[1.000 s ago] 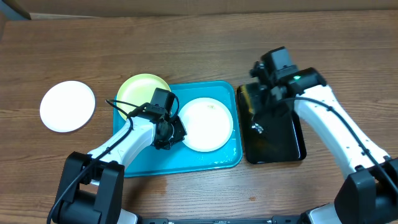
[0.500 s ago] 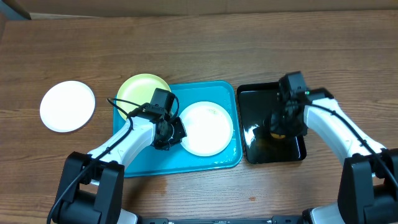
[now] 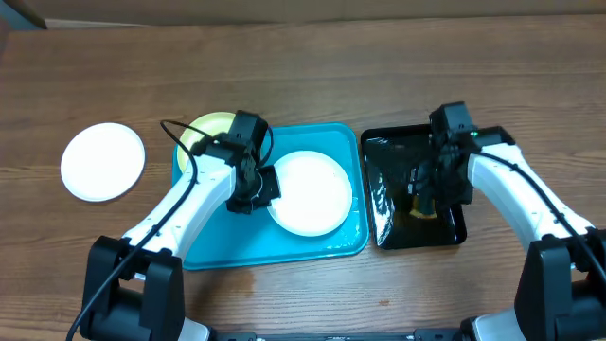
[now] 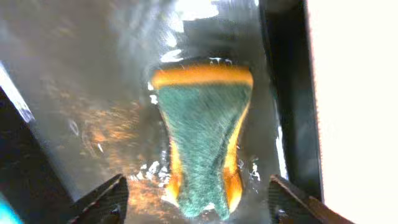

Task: Clean dirty plates on tray and stack at the side
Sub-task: 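Lift the white plate off the teal tray with the left gripper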

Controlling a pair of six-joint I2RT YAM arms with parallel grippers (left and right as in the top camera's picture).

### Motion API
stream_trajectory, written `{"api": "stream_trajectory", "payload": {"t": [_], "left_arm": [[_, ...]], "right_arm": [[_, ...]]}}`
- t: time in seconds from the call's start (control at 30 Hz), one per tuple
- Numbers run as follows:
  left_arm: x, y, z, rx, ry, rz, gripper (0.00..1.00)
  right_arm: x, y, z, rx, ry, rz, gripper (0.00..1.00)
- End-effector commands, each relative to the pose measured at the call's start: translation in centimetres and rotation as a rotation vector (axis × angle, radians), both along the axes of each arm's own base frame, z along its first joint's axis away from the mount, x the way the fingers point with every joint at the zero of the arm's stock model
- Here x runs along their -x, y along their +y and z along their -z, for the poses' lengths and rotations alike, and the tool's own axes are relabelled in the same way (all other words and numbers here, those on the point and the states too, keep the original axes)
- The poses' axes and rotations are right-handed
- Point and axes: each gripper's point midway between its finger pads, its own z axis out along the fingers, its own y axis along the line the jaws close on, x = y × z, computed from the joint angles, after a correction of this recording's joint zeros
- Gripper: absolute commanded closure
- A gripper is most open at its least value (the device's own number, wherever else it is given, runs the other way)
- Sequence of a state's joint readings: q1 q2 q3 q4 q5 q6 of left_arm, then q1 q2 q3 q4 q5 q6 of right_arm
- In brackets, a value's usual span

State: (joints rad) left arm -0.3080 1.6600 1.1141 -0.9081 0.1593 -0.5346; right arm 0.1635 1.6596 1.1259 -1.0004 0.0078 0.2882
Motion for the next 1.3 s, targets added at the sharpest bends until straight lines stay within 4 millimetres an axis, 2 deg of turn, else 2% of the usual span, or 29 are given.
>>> {"api": "stream_trajectory", "payload": {"t": [0.0, 0.1, 0.17, 0.2, 0.43, 0.53, 0.6, 0.7, 0.93, 1.07, 1.27], "left_arm": [[-2.0, -0.3, -1.8, -0.006, -0.066, 0.034, 0.96], [-2.9, -0.5, -3.1, -0.001, -0.094, 0.034, 0.96], [-3.6, -0.4, -4.1, -0.013, -0.118, 0.033, 0.96], [-4.3, -0.3, -5.1, -0.024, -0.145, 0.03, 0.96], [-6.9, -0.5, -8.8, -0.049, -0.261, 0.056, 0.96], [-8.0, -0.8, -10.0, -0.065, -0.315, 0.058, 0.96], [-8.6, -1.8, -10.6, -0.051, -0.356, 0.073, 0.96], [-9.2, -3.3, -11.1, -0.034, -0.405, 0.097, 0.96], [-10.1, -6.3, -12.3, -0.036, -0.511, 0.13, 0.96], [-10.5, -8.9, -13.4, -0.021, -0.591, 0.15, 0.96], [-10.6, -10.7, -13.7, -0.043, -0.647, 0.161, 0.96]], "right_arm": [[-2.1, 0.0, -2.8, 0.003, -0.069, 0.007, 0.16], [-2.6, -0.3, -3.6, 0.0, -0.085, 0.017, 0.1], [-2.9, -0.7, -3.8, -0.001, -0.093, 0.031, 0.02], [-3.0, -1.2, -3.8, -0.012, -0.092, 0.05, 0.0], [-4.1, -4.3, -4.0, -0.086, -0.121, 0.17, 0.0], [-4.6, -6.2, -4.2, -0.083, -0.145, 0.224, 0.0], [-4.7, -7.2, -4.2, -0.081, -0.154, 0.251, 0.0], [-4.7, -7.7, -4.2, -0.079, -0.156, 0.264, 0.0], [-4.7, -7.7, -4.2, -0.08, -0.155, 0.264, 0.0], [-4.8, -7.7, -4.2, -0.08, -0.156, 0.263, 0.0], [-5.0, -7.7, -4.3, -0.08, -0.166, 0.263, 0.0]]}}
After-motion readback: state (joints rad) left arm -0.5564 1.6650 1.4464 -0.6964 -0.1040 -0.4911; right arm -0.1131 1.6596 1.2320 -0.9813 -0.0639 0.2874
